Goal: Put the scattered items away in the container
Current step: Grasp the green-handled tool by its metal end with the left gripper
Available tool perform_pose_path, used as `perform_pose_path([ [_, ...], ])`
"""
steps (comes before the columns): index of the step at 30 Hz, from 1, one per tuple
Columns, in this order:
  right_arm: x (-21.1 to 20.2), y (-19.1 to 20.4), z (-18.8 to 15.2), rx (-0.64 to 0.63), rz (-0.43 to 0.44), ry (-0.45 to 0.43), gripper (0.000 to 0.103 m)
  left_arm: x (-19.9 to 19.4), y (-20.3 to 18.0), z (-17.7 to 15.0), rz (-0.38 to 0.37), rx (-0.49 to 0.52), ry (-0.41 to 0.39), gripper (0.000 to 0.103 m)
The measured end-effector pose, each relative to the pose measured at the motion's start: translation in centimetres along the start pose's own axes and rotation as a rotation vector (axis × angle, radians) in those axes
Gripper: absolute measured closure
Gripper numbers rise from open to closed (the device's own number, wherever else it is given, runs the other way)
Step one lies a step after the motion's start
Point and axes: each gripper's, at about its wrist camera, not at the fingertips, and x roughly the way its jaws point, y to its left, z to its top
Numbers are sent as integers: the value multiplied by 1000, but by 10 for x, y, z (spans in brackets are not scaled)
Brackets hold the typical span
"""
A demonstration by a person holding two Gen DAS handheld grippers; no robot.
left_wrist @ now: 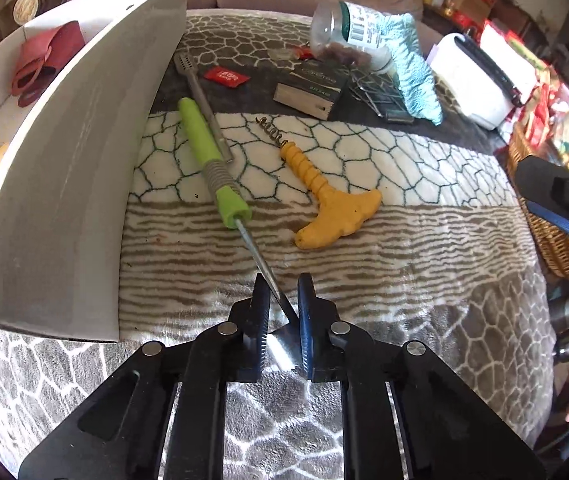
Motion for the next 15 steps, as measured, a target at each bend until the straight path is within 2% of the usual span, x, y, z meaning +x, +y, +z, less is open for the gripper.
perform_pose_path([
  [6, 3, -8, 3, 60, 25, 9, 13, -41, 0, 5, -139, 4, -55, 91],
  [9, 5, -11, 3, 93, 58, 14, 13, -57, 1, 8, -183, 6, -66, 91],
  [11, 7, -13, 4, 131, 129, 19, 13, -64, 4, 10, -230, -5, -77, 91],
  [15, 17, -13, 2, 249, 347, 60, 13, -89, 0, 14, -276, 17, -125, 91],
])
